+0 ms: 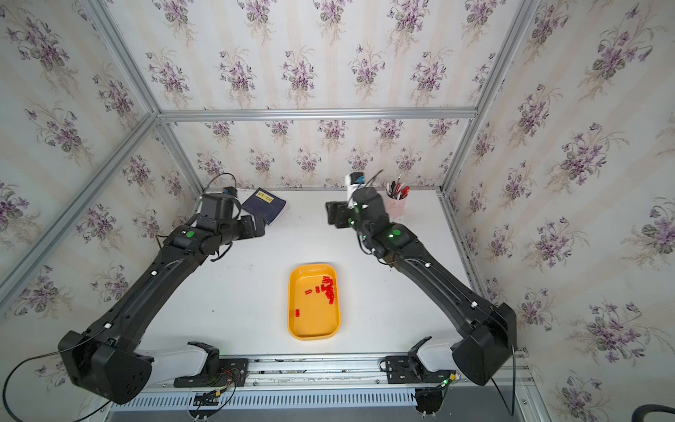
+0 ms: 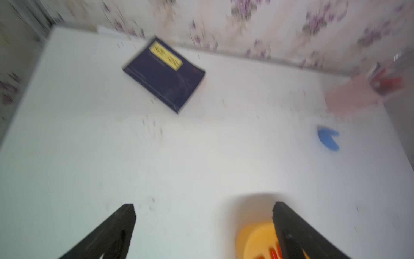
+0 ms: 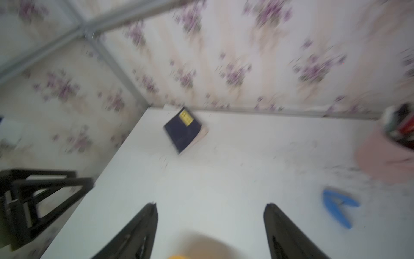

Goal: Take the screw protection sleeves out of the storage box
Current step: Pick up the screw protection sleeve from the storage box.

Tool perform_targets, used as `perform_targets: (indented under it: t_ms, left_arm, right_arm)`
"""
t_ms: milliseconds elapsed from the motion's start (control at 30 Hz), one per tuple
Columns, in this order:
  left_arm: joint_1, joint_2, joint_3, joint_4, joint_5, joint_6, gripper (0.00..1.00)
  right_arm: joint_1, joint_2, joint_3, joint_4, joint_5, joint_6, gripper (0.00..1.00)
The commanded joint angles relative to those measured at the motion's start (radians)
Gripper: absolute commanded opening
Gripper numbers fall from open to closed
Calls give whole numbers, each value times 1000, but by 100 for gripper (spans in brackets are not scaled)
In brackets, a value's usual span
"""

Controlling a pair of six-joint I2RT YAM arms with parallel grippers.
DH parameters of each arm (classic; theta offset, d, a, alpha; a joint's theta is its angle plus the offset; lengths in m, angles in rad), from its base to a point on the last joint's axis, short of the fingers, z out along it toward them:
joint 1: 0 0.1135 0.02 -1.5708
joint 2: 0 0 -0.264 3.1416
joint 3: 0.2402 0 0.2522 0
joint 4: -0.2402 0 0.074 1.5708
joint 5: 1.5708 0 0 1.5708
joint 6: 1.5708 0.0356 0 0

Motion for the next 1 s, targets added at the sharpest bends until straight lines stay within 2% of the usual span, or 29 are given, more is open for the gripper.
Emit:
perform_targets:
  t_ms: [0, 100, 200, 333, 467, 633, 967]
  left_arm:
    - [-42, -48, -81, -228, 51, -186, 100]
    - [-69, -120, -262, -119, 143, -283, 100]
    - [-98, -142, -338, -87, 164, -328, 100]
    - [-148, -146, -338, -80, 123, -327, 100]
    - [-159, -142, -338, -76, 123, -321, 100]
    - [-168, -144, -349, -65, 122, -311, 100]
    - [-174, -142, -347, -56, 119, -296, 100]
  right_arm:
    - [96, 42, -29, -313, -62, 188, 65]
    - [185, 53, -83, -293, -57, 260, 59]
    - [228, 92, -101, -287, -54, 291, 49]
    - [262, 168, -127, -281, -66, 280, 44]
    - [266, 233, -146, -283, -28, 273, 42]
    - [263, 308, -100, -275, 14, 260, 35]
    - [222, 405, -74, -252, 21, 228, 33]
